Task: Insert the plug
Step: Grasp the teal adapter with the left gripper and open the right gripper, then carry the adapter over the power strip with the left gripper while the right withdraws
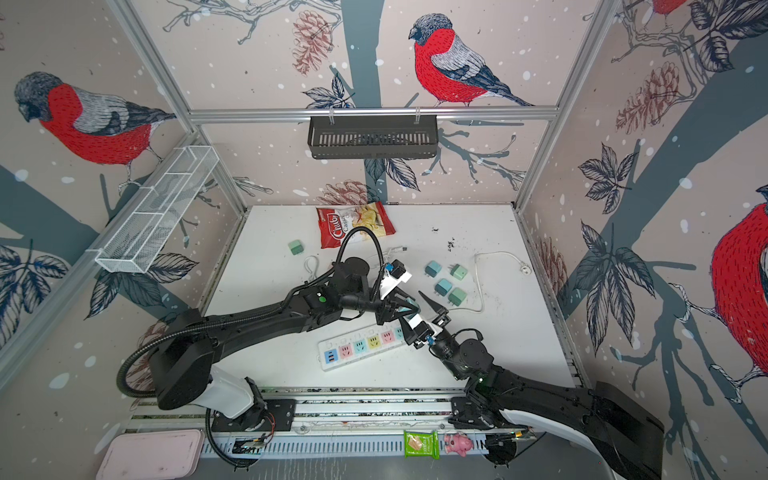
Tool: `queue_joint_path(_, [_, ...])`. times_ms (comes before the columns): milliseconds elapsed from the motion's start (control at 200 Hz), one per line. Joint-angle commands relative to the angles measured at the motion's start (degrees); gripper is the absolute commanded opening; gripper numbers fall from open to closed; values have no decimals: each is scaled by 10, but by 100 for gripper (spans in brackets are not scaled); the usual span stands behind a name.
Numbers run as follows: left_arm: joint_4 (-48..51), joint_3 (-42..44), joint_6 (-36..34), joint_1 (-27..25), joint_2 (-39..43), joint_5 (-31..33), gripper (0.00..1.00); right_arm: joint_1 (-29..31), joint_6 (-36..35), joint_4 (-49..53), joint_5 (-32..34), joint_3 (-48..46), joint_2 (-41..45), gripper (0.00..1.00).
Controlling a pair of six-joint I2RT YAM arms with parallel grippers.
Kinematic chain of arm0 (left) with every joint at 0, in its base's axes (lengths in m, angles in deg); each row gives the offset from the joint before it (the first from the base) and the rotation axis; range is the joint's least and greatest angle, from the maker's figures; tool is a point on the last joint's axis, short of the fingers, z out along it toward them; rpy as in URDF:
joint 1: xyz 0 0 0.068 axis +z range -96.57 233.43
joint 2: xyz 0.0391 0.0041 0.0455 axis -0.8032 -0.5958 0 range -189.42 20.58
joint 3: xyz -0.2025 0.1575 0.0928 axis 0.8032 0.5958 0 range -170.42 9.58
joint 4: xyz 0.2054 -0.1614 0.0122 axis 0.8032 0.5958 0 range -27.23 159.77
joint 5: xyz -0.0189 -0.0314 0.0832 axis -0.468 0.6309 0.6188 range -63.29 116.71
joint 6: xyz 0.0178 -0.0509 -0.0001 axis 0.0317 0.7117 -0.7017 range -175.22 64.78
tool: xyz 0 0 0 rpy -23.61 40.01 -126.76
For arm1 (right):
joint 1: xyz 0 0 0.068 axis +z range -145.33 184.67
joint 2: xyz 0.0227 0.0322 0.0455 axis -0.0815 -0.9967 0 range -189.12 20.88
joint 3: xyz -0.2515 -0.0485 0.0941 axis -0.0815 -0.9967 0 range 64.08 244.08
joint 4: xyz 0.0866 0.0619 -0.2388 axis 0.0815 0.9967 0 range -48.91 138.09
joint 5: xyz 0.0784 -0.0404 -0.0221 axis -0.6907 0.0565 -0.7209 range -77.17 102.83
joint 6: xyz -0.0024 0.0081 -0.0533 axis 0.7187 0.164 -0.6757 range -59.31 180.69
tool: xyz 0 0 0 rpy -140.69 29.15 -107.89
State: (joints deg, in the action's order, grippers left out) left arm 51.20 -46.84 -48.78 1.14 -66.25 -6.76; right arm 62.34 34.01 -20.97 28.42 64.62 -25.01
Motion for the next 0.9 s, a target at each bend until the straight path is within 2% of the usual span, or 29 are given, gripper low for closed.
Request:
queue_joint_path(0, [8,15,-22,2,31,84,0,1,30,-61,1,3,-9,100])
queue_joint_path(190, [-29,81,-20,23,108,261,0,2,61,-75,-3,7,-33,100])
queue_joint_path(265, [-35,103,-44,27,132,326,0,1,92,-78,1,7,-30,100])
queue_joint_path(385, [-52,138,-108,27,158,357,0,1,138,-75,41,7,-13,100])
queue_joint_path(450, [-53,151,-120,27,167,381,0,0,154,-69,78,6,4,100])
queue_joint_path(536, [-57,171,-165,27,177,341,0,-5,178,-72,141,-5,29,100])
queue_joint_path(651, [-69,188,-201,23,177,308,0,-37,263,-40,219,-11,69,100])
queue_joint_path(816, [-23,154,-228,15,132,257,0,-120,386,98,179,10,130,100])
queue_joint_path(896, [23,115,-239,2,96,251,0,-153,425,130,161,14,146,100])
